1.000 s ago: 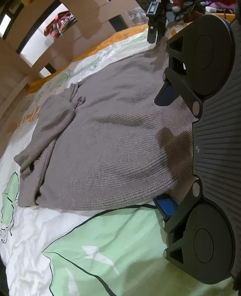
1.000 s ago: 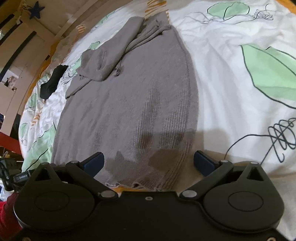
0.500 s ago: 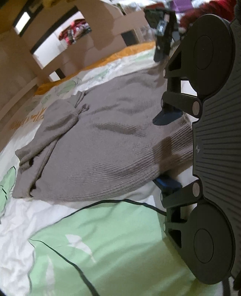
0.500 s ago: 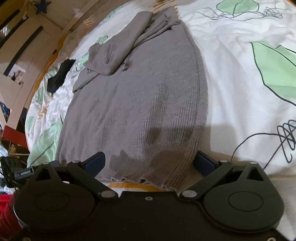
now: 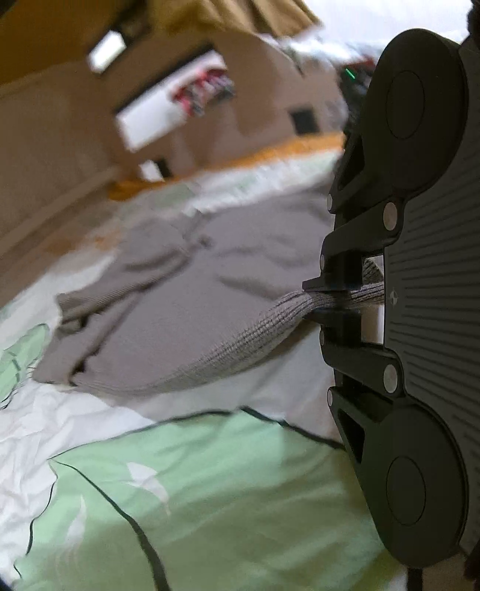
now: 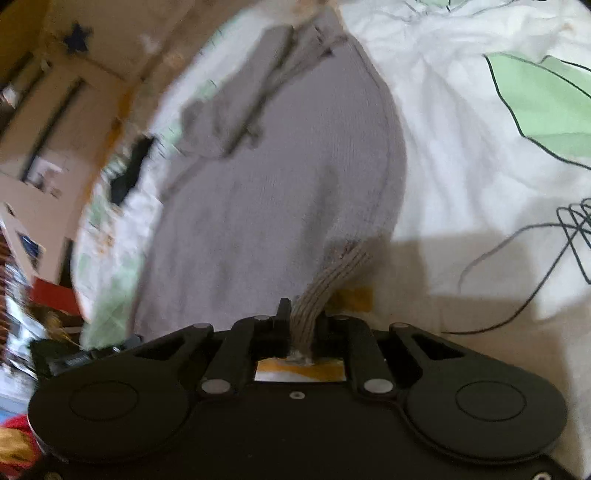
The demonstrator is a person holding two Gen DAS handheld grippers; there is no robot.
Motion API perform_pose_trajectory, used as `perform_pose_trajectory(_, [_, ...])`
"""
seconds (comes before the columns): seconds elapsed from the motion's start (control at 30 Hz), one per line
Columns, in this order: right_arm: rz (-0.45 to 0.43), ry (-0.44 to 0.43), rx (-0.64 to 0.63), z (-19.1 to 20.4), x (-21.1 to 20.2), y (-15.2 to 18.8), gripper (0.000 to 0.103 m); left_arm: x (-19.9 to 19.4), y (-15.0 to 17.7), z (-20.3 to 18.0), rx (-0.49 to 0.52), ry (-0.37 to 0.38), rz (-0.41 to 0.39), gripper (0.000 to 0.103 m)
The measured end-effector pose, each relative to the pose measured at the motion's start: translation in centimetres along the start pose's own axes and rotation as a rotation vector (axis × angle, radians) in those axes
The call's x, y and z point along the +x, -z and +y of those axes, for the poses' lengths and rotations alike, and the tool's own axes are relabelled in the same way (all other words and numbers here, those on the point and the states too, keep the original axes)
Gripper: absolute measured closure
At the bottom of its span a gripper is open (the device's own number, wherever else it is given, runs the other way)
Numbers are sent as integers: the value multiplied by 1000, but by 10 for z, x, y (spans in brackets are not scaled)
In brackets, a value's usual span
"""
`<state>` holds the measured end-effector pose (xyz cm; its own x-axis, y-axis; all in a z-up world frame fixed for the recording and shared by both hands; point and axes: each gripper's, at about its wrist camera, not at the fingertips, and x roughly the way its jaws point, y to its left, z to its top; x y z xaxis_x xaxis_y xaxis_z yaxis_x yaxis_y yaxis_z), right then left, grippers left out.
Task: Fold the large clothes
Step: 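Grasp the sweater hem with the left tool while the right tool grasps it too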
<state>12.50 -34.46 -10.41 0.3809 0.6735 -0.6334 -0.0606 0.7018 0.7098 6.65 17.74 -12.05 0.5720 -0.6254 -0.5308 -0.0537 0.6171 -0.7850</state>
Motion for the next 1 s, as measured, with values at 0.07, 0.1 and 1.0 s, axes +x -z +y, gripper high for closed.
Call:
perform_pose_trajectory(0.07, [-47, -66, 17, 1, -7, -5, 84, -8, -6, -5, -2, 26, -45, 95])
perform_pose_trajectory(0.1, [-74, -89, 19, 2, -11, -8, 84, -11, -10, -9, 5, 37, -67, 95])
perform_pose_trajectory(1.0, [-369, -161, -105, 52, 68, -222, 84, 72, -231, -24, 116, 5, -337, 95])
